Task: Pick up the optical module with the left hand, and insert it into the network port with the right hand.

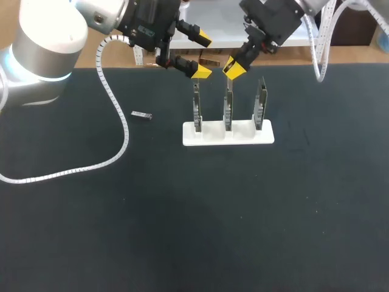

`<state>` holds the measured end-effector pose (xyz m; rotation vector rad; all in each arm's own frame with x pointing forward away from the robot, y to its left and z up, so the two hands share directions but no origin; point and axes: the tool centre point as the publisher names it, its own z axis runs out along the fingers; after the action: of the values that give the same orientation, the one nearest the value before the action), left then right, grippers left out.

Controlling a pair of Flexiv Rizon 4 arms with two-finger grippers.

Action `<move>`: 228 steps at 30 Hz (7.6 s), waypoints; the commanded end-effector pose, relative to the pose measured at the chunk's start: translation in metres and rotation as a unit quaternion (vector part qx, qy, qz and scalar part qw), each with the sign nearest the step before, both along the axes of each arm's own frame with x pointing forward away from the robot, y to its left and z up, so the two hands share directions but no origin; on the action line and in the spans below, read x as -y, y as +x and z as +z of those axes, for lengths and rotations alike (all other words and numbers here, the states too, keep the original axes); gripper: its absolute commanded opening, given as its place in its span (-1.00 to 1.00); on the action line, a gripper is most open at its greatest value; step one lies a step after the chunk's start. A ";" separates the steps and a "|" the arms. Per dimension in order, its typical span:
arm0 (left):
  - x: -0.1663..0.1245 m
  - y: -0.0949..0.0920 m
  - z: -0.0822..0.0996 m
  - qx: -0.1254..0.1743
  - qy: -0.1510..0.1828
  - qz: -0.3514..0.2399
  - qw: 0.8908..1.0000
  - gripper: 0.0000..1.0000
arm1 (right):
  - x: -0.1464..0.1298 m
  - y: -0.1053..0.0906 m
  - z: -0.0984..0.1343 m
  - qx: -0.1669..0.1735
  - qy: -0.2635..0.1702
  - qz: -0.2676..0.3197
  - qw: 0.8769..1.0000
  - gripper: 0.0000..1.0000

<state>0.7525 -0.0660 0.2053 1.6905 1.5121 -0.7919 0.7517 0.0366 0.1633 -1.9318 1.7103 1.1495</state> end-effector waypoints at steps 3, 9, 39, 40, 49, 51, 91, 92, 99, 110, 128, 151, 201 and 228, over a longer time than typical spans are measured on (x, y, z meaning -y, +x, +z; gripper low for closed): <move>0.001 0.001 0.001 -0.002 0.004 0.000 1.000 1.00 | 0.002 -0.003 0.003 0.005 -0.002 -0.003 1.000 -1.00; 0.001 0.001 0.001 -0.002 0.004 0.000 1.000 1.00 | 0.002 -0.003 -0.003 0.000 -0.001 -0.004 1.000 -1.00; 0.001 0.001 0.001 -0.002 0.004 0.000 1.000 1.00 | 0.001 0.005 -0.006 -0.002 0.002 0.000 1.000 -1.00; 0.001 0.001 0.001 -0.002 0.004 0.000 1.000 1.00 | 0.001 0.005 -0.007 -0.003 0.002 0.000 1.000 -1.00; 0.001 0.001 0.001 -0.002 0.004 0.000 1.000 1.00 | -0.002 0.007 -0.006 -0.003 0.005 0.003 1.000 -1.00; 0.001 0.001 0.001 -0.002 0.004 0.000 1.000 1.00 | -0.003 0.008 -0.005 -0.001 0.005 0.003 1.000 -1.00; 0.001 0.001 0.001 -0.002 0.004 0.000 1.000 1.00 | -0.003 -0.007 -0.002 0.004 0.018 -0.024 1.000 -1.00; 0.001 0.001 0.001 -0.002 0.004 0.000 1.000 1.00 | -0.003 -0.006 -0.002 0.004 0.018 -0.025 1.000 -1.00; 0.001 0.001 0.001 -0.002 0.004 0.000 1.000 1.00 | -0.001 -0.003 -0.002 0.008 0.019 -0.028 0.999 -1.00; 0.001 0.001 0.001 -0.002 0.004 0.000 1.000 1.00 | 0.000 -0.011 0.011 0.033 0.031 -0.057 0.997 -1.00; 0.001 0.001 0.001 -0.002 0.004 0.000 1.000 1.00 | -0.002 -0.011 0.004 0.063 0.010 -0.131 0.989 -1.00; 0.001 0.001 0.001 -0.002 0.004 0.000 1.000 1.00 | -0.003 0.005 0.005 0.088 -0.001 -0.129 0.988 -1.00; 0.001 0.001 0.001 -0.002 0.004 0.000 1.000 1.00 | -0.004 -0.004 0.012 0.077 -0.001 -0.108 0.991 -1.00; 0.001 0.001 0.001 -0.002 0.004 0.000 1.000 1.00 | 0.001 -0.006 -0.001 0.053 -0.005 -0.109 0.993 -1.00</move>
<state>0.7525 -0.0660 0.2053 1.6905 1.5120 -0.7919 0.7465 0.0366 0.1614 -1.7278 1.8157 0.9466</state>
